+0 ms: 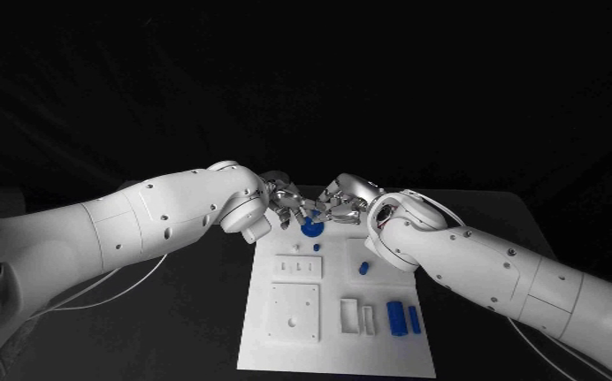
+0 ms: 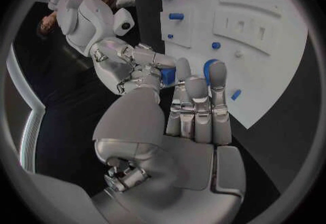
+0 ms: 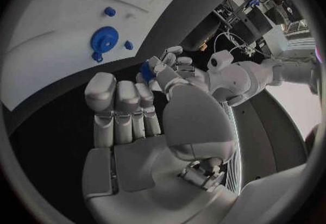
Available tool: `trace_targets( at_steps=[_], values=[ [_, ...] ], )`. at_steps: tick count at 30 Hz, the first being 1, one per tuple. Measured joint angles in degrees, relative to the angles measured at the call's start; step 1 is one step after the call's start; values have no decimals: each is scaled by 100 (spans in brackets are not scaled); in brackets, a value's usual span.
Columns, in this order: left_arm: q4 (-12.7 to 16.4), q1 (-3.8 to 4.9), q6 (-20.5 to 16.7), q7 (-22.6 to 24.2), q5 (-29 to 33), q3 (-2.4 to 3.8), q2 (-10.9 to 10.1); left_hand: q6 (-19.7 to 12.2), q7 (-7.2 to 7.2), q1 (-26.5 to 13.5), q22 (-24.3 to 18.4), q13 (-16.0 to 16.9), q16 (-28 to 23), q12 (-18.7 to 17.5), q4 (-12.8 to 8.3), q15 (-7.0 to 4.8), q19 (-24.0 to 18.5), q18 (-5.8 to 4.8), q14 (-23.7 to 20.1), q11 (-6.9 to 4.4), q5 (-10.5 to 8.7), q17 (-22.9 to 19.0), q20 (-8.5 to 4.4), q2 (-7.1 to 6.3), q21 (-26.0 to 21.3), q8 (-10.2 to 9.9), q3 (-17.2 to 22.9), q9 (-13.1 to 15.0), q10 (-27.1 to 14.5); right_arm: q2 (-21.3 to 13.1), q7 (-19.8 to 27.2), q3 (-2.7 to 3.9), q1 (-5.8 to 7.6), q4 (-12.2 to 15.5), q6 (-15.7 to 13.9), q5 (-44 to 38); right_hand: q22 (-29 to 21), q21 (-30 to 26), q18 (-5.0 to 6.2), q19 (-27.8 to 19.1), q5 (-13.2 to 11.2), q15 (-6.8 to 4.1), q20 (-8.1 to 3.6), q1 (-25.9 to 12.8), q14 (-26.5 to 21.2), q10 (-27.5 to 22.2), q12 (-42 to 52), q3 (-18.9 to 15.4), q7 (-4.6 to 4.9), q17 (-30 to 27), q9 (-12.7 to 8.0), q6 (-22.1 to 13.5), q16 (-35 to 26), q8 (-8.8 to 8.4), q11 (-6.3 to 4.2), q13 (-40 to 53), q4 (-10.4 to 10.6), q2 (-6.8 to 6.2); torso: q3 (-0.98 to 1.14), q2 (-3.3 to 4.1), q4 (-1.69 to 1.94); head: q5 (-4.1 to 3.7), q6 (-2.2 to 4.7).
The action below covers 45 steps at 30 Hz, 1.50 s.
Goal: Assemble the parts on the task board
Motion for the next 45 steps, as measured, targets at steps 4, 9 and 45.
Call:
trace_targets(
  at_steps=[4,9,45],
  values=[
    [-10,0,15,-14,-4,0,6,-10,-10,124,51,0,0,0,-137,0,0,0,0,0,142,0,0,170,-24,0,50,0,0,4,-7,-10,0,-1,14,-4,0,0,0,0,0,0,0,-7,0,0,0,0,-7,0,0,9,0,-1,0,0,0,-7,1,1,1,9,-5],
    [-21,0,34,-15,-2,3,24,-43,-33,278,92,-29,21,0,-327,1,0,0,0,1,796,0,0,323,-57,-5,193,-7,-1,6,-23,-19,-2,-5,32,-9,0,0,0,0,0,0,0,-7,0,0,0,0,-8,-1,0,10,0,-4,0,0,0,-7,1,1,-2,12,-15],
    [316,-91,-128,-124,111,-1,-262,-79,-18,88,735,125,390,549,-844,-84,61,-62,-19,-53,2027,191,-62,440,-345,-1,902,139,10,-553,349,-54,-90,221,25,144,0,-1321,151,-21,-163,236,207,474,-363,-873,-763,-981,363,-538,-92,-2213,-552,-19,318,-875,914,-670,14,-6,4,30,-100]
  ],
)
